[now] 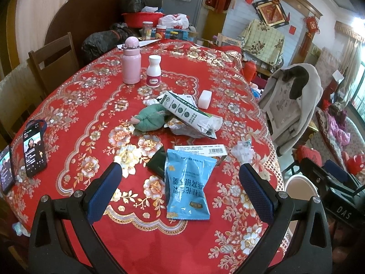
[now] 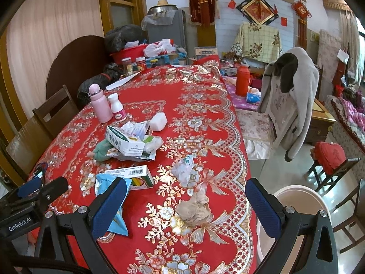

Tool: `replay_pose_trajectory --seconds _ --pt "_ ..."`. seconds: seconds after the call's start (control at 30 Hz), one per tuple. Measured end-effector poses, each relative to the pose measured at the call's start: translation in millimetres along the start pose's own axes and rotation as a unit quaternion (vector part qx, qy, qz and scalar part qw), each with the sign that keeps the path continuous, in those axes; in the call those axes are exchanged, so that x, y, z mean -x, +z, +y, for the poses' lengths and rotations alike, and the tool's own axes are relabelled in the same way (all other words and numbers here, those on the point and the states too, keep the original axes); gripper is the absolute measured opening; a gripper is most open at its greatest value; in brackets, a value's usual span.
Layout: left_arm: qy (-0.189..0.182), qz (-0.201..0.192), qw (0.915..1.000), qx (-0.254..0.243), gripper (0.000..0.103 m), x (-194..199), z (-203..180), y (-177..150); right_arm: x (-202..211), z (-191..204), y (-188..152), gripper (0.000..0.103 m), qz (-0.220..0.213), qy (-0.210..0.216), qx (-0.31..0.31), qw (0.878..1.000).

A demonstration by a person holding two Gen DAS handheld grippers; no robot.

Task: Collect trash
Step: 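Grasp the blue snack bag with left tool while right tool grasps crumpled tissue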

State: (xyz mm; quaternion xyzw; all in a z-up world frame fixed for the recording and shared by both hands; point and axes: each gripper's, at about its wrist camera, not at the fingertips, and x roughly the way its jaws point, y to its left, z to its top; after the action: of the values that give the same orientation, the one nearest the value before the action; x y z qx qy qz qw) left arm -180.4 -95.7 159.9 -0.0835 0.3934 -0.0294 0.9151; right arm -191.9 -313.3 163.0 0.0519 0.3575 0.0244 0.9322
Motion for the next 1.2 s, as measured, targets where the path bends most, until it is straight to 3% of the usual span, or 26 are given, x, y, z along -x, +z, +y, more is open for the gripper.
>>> replay_pose_trajectory --seconds 0.57,0.93,1.2 --pt "-0.004 0.032 0.9995 0.005 0.102 -18 5 -7 -13 -8 -7 0.103 0.027 -0.008 -0.003 1.000" --pt "-0.018 0.100 0.9948 0.009 0.102 -70 8 -33 -46 -36 -33 0.103 0.110 -0.039 -0.006 0.993" --pt "-0.015 0.114 0.9934 -0.007 0.102 -107 2 -35 -68 -51 -40 0.103 0.153 -0.037 -0.025 0.987"
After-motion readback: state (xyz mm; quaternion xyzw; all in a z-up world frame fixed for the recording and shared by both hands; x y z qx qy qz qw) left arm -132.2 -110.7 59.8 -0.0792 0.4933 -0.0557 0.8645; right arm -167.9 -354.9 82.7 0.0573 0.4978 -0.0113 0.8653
